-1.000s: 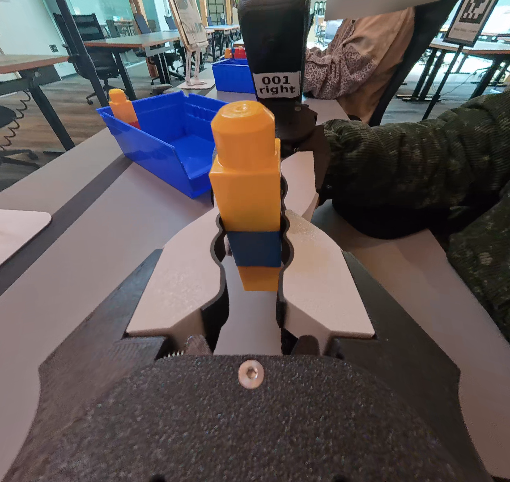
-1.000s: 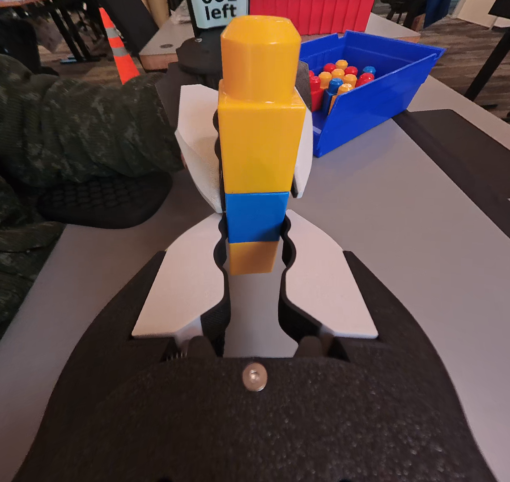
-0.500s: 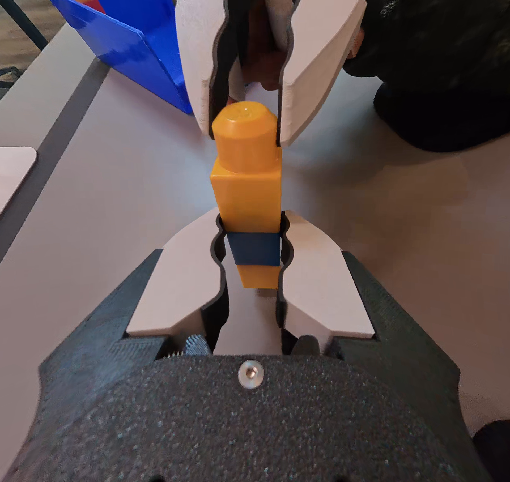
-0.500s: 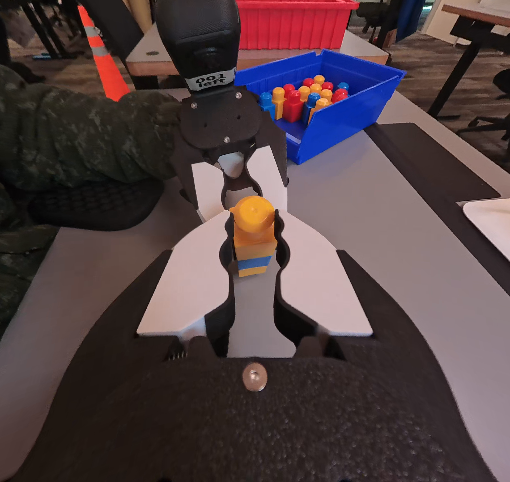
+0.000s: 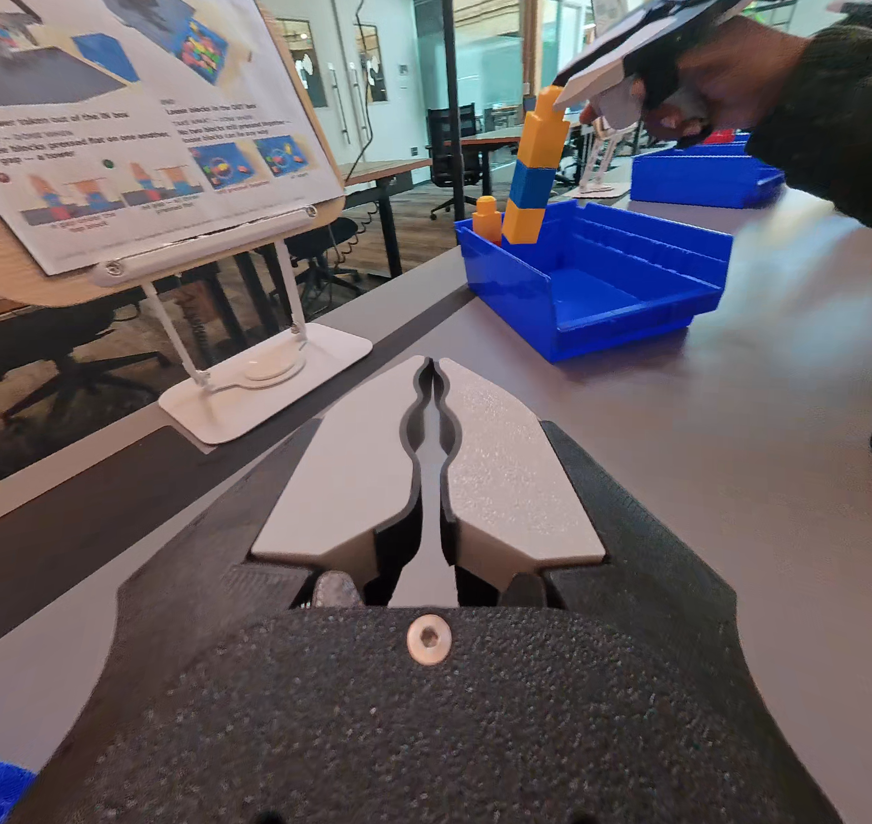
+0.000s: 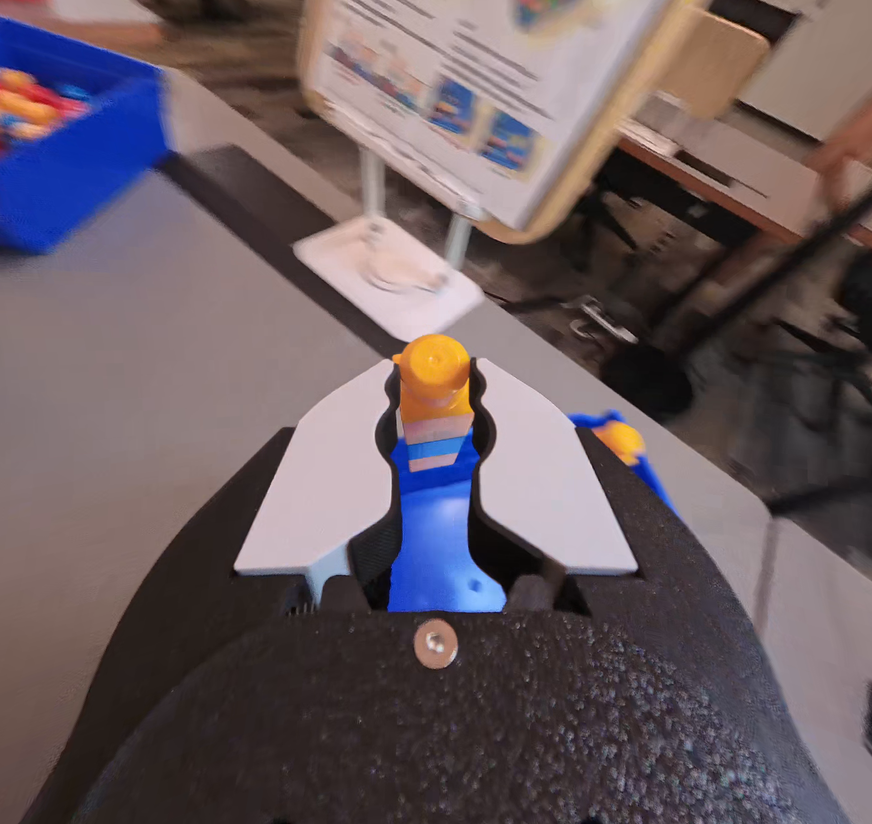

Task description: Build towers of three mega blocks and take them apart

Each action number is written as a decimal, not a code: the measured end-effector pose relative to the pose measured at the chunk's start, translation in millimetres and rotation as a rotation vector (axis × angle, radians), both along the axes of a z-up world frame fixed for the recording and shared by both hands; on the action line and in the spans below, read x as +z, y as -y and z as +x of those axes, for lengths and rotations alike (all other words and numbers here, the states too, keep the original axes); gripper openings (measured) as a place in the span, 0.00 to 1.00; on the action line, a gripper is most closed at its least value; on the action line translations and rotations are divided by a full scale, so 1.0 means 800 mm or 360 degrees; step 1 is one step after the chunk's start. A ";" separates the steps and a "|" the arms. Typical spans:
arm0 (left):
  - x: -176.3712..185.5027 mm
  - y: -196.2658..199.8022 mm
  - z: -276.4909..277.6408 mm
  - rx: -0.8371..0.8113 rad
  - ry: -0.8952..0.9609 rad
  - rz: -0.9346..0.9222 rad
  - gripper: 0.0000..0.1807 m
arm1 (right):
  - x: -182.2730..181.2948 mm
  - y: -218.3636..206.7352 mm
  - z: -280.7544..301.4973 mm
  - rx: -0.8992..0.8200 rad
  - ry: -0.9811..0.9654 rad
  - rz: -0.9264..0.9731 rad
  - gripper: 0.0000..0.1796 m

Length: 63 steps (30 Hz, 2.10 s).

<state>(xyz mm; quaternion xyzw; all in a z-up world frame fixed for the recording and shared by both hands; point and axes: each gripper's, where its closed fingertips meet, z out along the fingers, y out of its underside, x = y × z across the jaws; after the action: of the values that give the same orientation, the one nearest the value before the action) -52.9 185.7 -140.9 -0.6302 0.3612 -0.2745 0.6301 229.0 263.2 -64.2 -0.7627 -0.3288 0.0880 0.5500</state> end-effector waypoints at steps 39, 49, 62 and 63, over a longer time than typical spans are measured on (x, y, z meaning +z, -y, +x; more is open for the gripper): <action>-0.005 -0.047 -0.074 0.0478 -0.0155 0.0090 0.00 | 0.012 0.043 -0.130 0.0086 -0.0779 0.0158 0.10; -0.019 -0.021 -0.297 0.0511 -0.1087 -0.0771 0.16 | -0.104 0.154 -0.261 0.0536 -0.0475 -0.0085 0.00; -0.134 0.047 -0.410 0.0018 -0.2349 -0.1477 0.23 | -0.133 0.161 -0.253 0.0650 -0.0599 -0.0251 0.01; -0.134 0.046 -0.409 0.0011 -0.2341 -0.1523 0.22 | -0.136 0.162 -0.253 0.0652 -0.0587 -0.0254 0.01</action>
<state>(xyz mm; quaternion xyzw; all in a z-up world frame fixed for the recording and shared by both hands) -380.2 149.2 -248.3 -0.8451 0.5201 0.0813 -0.0935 26.7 133.9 -172.6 -0.6922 -0.3625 0.3602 0.5096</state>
